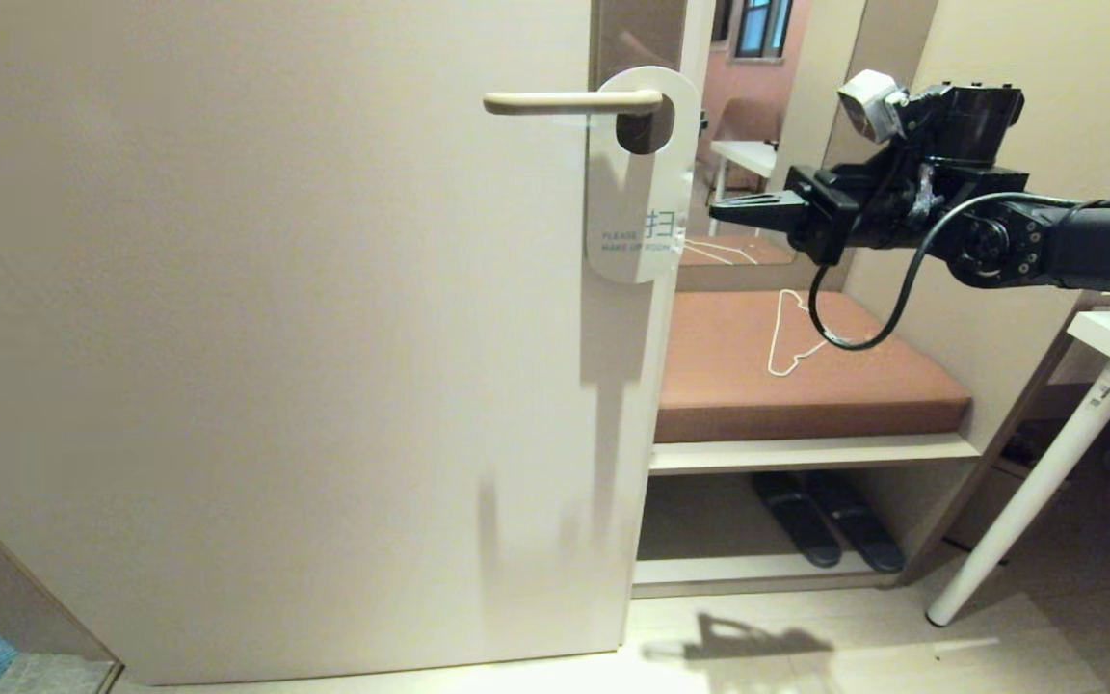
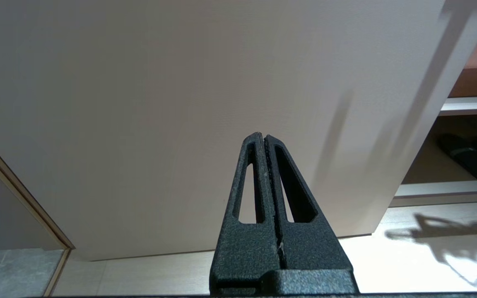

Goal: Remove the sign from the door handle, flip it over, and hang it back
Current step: Take down the sign

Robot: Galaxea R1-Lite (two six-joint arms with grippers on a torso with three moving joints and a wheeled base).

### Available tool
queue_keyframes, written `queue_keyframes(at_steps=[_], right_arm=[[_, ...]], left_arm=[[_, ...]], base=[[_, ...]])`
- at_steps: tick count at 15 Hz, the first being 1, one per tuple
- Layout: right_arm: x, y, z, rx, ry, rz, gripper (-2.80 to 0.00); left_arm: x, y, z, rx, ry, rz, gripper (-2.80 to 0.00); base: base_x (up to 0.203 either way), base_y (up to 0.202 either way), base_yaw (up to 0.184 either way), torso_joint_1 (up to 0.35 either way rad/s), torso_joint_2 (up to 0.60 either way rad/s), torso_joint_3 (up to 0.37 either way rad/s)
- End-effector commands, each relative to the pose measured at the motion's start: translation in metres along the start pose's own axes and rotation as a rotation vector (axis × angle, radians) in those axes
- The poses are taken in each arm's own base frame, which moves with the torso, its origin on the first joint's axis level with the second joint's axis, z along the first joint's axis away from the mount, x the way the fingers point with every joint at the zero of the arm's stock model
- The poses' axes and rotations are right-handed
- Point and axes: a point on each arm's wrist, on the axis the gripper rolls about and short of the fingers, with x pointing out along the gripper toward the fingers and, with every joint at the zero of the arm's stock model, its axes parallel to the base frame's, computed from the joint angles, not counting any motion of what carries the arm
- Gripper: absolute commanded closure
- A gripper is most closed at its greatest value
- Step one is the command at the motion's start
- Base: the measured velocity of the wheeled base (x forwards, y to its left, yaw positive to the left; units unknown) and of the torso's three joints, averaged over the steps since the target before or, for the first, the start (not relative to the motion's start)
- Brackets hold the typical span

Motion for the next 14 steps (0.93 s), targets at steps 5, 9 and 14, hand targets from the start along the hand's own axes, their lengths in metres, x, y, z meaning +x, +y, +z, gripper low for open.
queue_keyframes(at_steps=[5,9,14], right_arm=[[0.013,-0.004,-0.009,-0.012,-0.005,0.034,-2.80],[0.013,-0.005,-0.010,-0.012,-0.006,0.033,-2.80],[0.010,0.006,-0.012,0.040,0.005,0.034,-2.80]], left_arm=[[0.000,0.000,0.000,-0.001,0.001,0.001,0.00],[0.000,0.000,0.000,-0.001,0.001,0.001,0.00],[0.000,0.000,0.000,-0.001,0.001,-0.001,0.00]], base=[[0.000,0.000,0.000,0.000,0.00,0.000],[0.000,0.000,0.000,0.000,0.00,0.000],[0.000,0.000,0.000,0.000,0.00,0.000]])
